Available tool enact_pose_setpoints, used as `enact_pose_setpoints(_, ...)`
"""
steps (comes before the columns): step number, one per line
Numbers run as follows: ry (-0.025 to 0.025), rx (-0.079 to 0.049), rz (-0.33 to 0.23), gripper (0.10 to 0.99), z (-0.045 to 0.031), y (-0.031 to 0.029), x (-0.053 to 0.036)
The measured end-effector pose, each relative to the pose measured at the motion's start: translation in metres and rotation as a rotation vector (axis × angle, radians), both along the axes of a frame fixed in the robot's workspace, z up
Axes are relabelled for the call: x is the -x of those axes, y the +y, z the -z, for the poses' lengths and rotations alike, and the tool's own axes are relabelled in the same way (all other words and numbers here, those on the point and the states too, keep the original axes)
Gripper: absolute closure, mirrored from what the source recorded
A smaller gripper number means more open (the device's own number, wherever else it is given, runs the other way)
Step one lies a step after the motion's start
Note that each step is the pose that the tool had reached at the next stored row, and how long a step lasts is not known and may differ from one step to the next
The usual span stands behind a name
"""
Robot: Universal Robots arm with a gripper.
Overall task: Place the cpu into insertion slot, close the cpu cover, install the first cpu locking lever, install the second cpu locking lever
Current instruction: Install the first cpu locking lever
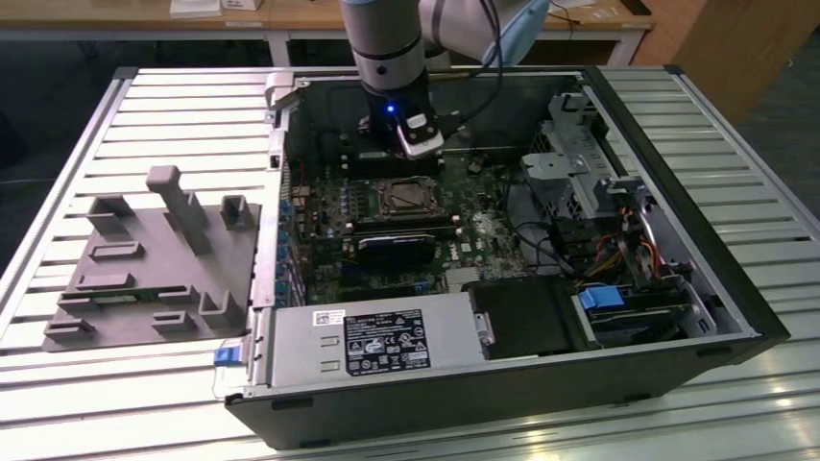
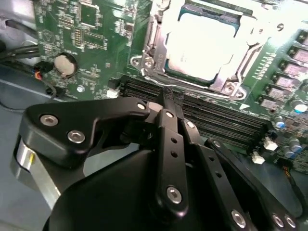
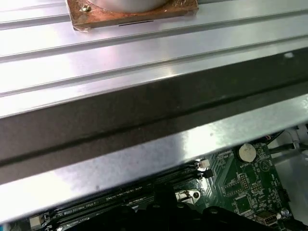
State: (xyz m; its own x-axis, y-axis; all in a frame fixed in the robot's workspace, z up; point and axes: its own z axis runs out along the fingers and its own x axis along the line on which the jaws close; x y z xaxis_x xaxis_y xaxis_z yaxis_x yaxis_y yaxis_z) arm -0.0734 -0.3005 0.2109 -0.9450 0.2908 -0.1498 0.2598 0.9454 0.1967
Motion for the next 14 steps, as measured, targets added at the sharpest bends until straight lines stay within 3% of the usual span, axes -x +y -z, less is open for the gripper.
enact_pose_setpoints(3,0.0336,0.011,0.0,0.98,0.0003,0.0,-0.0018)
enact_pose_setpoints(7,0.071,0.028,0.001,0.98,0.0005,0.0,-0.0056)
enact_pose_setpoints(8,0.0767,0.034,0.001,0.98,0.0006,0.0,-0.0063)
enact_pose_setpoints(10,0.0826,0.048,0.002,0.98,0.0007,0.0,-0.0069)
enact_pose_setpoints(14,0.084,0.074,0.003,0.98,0.001,-0.0008,-0.0072)
